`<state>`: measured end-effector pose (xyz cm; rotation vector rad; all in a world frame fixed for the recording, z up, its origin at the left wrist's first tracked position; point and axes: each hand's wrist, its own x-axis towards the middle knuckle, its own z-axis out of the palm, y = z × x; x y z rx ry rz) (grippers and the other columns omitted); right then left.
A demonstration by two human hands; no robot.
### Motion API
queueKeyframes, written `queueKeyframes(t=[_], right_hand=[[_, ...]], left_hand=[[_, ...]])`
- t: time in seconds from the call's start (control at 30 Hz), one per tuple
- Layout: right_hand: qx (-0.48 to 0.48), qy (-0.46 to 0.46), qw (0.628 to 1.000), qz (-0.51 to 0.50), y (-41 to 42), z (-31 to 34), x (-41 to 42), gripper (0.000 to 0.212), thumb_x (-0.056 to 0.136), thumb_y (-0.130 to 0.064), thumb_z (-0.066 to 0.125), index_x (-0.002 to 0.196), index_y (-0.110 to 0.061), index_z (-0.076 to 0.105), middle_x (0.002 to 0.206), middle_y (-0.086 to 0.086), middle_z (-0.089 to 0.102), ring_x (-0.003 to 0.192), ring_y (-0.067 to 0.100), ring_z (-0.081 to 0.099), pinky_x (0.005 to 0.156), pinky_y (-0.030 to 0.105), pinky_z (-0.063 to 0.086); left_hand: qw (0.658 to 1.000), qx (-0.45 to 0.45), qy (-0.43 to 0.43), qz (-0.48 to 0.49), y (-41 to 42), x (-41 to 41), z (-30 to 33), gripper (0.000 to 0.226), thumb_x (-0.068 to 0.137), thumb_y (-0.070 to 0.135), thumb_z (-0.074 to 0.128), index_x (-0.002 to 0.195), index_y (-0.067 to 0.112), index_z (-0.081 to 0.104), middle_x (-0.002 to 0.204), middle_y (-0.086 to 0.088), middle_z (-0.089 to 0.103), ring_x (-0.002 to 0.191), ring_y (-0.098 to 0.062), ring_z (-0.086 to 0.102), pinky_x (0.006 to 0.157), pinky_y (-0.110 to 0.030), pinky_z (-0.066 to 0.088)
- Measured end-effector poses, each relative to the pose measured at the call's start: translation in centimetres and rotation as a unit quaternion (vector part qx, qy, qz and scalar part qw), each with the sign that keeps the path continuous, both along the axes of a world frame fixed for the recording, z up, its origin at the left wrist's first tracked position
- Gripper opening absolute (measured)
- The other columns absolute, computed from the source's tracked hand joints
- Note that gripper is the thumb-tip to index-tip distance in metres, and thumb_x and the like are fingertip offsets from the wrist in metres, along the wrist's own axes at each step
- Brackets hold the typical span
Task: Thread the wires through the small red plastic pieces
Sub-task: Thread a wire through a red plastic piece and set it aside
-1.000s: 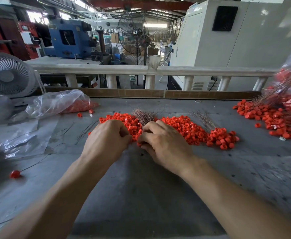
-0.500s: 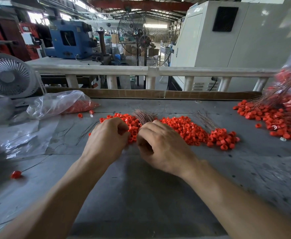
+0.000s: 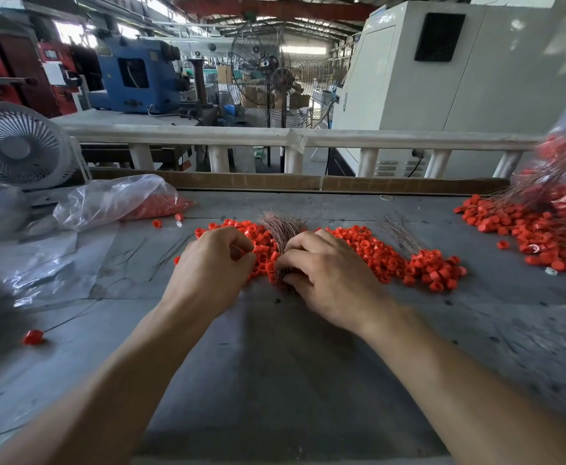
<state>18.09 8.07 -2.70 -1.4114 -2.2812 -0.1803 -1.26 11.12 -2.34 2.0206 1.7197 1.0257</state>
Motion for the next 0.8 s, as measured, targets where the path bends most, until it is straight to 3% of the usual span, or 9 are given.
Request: queueKeyframes(t=[0.2, 0.4, 0.5, 0.57, 0.67, 0.8], right_hand=[[0.014, -0.025, 0.999, 0.045, -0.2, -0.9, -1.3, 0.020, 0.095, -0.029, 0.065, 0.113, -0.027, 0.073, 0.131, -0.005, 0.057, 0.123, 0.021, 0.048, 0.106, 0.042, 0.040], [0.046, 0.036, 0.996, 0.071, -0.3, -0.4, -1.2, 0.007, 0.094, -0.020, 0.066, 0.100, -0.018, 0.070, 0.119, -0.003, 0.064, 0.114, 0.021, 0.054, 0.100, 0.041, 0.044], [0.045, 0.159, 0.982, 0.093, -0.6, 0.2, -1.2, 0.005, 0.098, -0.016, 0.064, 0.102, -0.016, 0.067, 0.101, -0.009, 0.067, 0.098, 0.010, 0.060, 0.088, 0.029, 0.047], [0.040, 0.256, 0.960, 0.102, -0.9, 0.7, -0.9, 0.005, 0.102, -0.015, 0.059, 0.104, -0.016, 0.063, 0.085, -0.014, 0.066, 0.080, 0.003, 0.063, 0.072, 0.021, 0.048], [0.072, 0.394, 0.909, 0.115, -1.3, 1.5, -0.3, 0.006, 0.105, -0.014, 0.053, 0.107, -0.014, 0.058, 0.079, -0.004, 0.071, 0.075, 0.012, 0.070, 0.068, 0.023, 0.052], [0.129, 0.547, 0.824, 0.073, -1.7, 2.8, 1.2, 0.012, 0.107, -0.017, 0.048, 0.104, -0.019, 0.060, 0.065, 0.001, 0.060, 0.054, 0.020, 0.060, 0.055, 0.033, 0.051]], left_hand=[[1.000, 0.000, -0.002, -0.001, -0.2, 0.0, 0.3, 0.009, 0.090, 0.027, 0.072, 0.095, 0.034, 0.072, 0.082, 0.017, 0.069, 0.075, -0.003, 0.064, 0.066, -0.025, 0.051], [0.999, -0.017, -0.037, -0.012, -0.5, 0.1, 0.8, 0.014, 0.091, 0.022, 0.072, 0.102, 0.030, 0.076, 0.090, 0.012, 0.071, 0.081, -0.009, 0.068, 0.077, -0.034, 0.059], [0.989, -0.047, -0.126, -0.055, -0.7, 0.3, 0.9, 0.019, 0.090, 0.009, 0.074, 0.103, 0.023, 0.078, 0.088, 0.001, 0.076, 0.078, -0.022, 0.073, 0.077, -0.041, 0.062], [0.975, -0.068, -0.195, -0.083, -0.9, 0.4, 1.0, 0.023, 0.088, 0.000, 0.074, 0.106, 0.015, 0.078, 0.087, -0.007, 0.076, 0.078, -0.025, 0.074, 0.074, -0.033, 0.063], [0.956, -0.080, -0.261, -0.110, -0.9, 0.6, 0.9, 0.028, 0.087, -0.008, 0.072, 0.110, 0.008, 0.076, 0.094, -0.020, 0.074, 0.070, -0.014, 0.072, 0.066, -0.018, 0.058], [0.937, -0.076, -0.308, -0.146, -0.8, 1.0, 0.6, 0.029, 0.090, -0.011, 0.066, 0.109, 0.009, 0.076, 0.095, -0.023, 0.073, 0.078, -0.017, 0.075, 0.078, -0.030, 0.063]])
